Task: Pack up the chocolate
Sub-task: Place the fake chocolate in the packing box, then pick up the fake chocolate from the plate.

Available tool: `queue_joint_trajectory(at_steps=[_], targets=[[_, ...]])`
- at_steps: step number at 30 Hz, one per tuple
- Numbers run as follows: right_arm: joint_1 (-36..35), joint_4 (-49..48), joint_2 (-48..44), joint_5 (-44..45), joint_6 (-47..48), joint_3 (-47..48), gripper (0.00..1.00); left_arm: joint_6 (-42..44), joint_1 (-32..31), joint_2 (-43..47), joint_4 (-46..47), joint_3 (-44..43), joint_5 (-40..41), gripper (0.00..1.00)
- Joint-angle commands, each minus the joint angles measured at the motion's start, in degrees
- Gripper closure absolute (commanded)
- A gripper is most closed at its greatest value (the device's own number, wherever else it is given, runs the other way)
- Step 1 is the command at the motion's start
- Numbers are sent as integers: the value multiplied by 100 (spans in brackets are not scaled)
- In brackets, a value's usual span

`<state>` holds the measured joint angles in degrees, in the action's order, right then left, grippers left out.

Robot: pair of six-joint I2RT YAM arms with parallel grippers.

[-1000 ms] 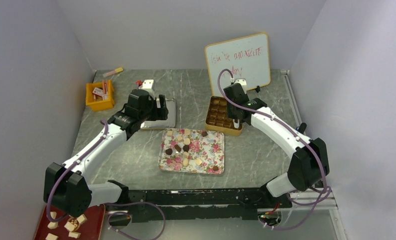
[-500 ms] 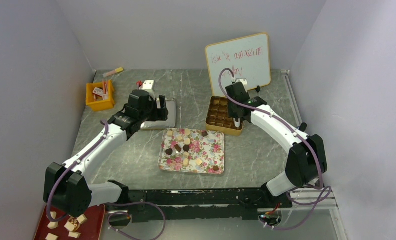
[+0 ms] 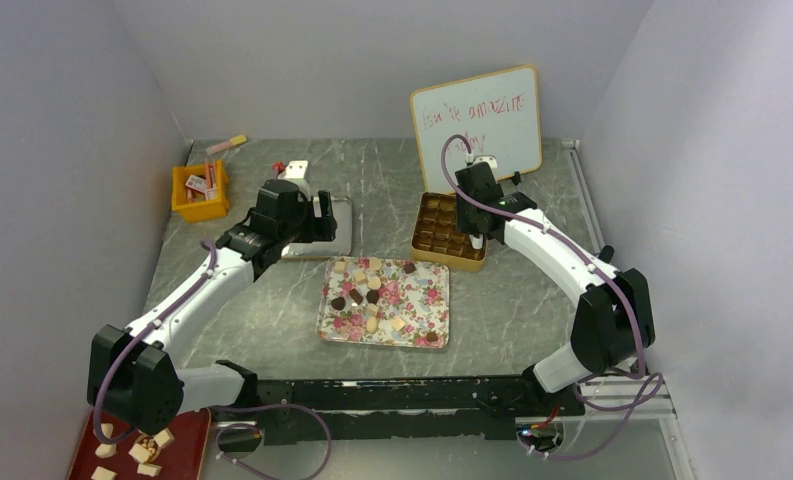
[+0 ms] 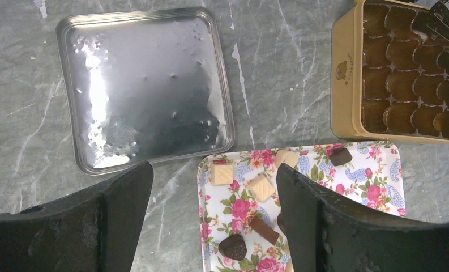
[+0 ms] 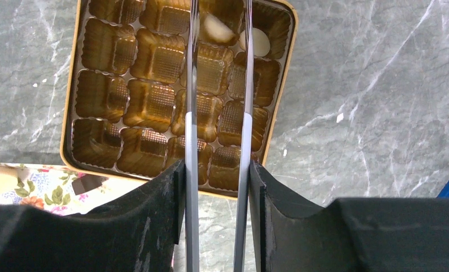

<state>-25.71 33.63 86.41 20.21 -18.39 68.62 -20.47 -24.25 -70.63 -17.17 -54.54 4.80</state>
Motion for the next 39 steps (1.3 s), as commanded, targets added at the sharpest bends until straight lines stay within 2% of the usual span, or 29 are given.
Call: queue_joint_trajectory(at_steps=[1, 6, 12, 19, 25, 31, 39], targets=[[41, -330, 17, -43, 82, 213, 55, 5, -27, 64, 119, 5, -4, 16], [65, -352, 17, -65, 83, 230, 56, 15, -27, 41, 117, -4, 11, 15], [57, -290, -184, -113, 125, 290, 72, 34, -27, 8, 117, -12, 21, 16], [-191, 160, -642, -472, 293, 386, 75, -15, -26, 23, 143, 27, 13, 16], [-1044, 922, -1196, -702, 392, 481, 76, -76, -27, 8, 161, 23, -18, 16], [-1971, 1500, -1795, -1142, 17, 324, 76, -113, -36, -2, 161, 38, -27, 16], [-2680, 2105, -2313, -1551, -195, -35, 74, -124, -84, -15, 126, 23, -4, 16]])
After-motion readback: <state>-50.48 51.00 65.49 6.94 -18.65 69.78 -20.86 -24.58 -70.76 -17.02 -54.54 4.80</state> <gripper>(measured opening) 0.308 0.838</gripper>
